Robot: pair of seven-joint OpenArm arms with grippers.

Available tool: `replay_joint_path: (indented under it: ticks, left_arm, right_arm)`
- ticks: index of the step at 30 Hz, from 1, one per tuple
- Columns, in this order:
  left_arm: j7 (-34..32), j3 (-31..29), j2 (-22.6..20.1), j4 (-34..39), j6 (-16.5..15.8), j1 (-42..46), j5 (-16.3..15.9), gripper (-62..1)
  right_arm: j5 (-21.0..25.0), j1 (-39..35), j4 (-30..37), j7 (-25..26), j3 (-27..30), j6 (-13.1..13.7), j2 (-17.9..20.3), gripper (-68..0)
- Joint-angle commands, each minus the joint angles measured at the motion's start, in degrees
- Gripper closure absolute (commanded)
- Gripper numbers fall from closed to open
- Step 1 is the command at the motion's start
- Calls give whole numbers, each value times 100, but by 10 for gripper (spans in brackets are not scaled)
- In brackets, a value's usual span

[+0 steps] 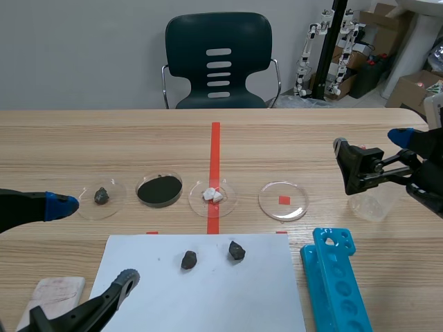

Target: Return to the home posture

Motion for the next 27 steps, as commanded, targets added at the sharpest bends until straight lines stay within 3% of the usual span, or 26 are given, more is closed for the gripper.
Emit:
replay_joint_path:
  ticks: [1,23,27]
  left_arm:
    - [-74,-15,28,39,33,2,-57,-623]
    - [-76,-15,28,39,33,2,-57,-623]
    - [-74,-15,28,39,31,2,-55,-623]
  right_arm:
    - [81,66,111,63,59,20,107,-628]
    - [81,48,114,61,59,20,109,-628]
    - [83,-452,743,79,59,20,208,-588]
